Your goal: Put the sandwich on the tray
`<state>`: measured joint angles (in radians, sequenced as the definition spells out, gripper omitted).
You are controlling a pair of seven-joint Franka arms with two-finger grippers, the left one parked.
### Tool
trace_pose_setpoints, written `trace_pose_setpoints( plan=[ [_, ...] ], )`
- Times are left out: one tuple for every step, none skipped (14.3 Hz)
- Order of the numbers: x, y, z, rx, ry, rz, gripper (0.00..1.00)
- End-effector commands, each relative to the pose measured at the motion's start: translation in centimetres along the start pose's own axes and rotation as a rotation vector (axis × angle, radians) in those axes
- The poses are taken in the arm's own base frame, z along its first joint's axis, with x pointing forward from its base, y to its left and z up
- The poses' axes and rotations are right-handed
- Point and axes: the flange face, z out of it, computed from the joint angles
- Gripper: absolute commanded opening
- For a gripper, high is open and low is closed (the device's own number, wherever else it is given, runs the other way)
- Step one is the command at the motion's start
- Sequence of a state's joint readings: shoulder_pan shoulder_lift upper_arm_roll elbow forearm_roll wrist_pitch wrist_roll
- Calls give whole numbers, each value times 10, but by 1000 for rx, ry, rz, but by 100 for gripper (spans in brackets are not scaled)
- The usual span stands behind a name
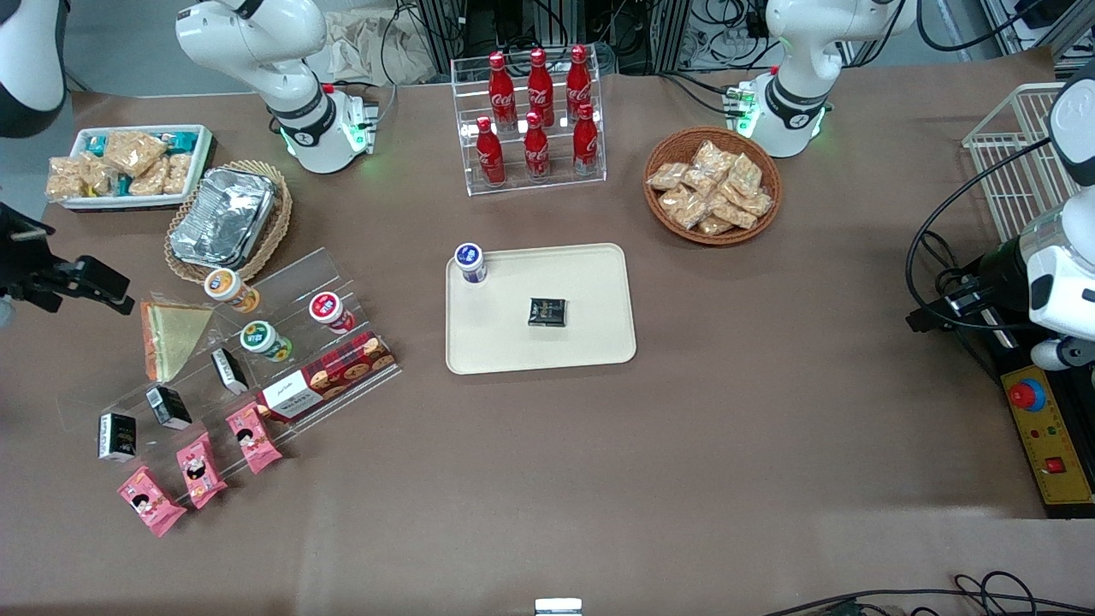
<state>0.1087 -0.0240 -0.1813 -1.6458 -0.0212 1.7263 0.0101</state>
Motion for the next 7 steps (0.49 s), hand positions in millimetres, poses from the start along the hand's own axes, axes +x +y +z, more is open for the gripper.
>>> trace_pose_setpoints(
  plan=[
    [-13, 4, -13, 17, -22, -1, 99],
    [-13, 5, -15, 17, -21, 7, 99],
    [-13, 6, -15, 15, -21, 15, 99],
    [-13, 7, -15, 15, -21, 16, 99],
    [-12, 8, -11, 12, -30, 7, 99],
    [-13, 11, -11, 12, -33, 11, 99],
    [-13, 14, -9, 9, -39, 20, 99]
  ],
)
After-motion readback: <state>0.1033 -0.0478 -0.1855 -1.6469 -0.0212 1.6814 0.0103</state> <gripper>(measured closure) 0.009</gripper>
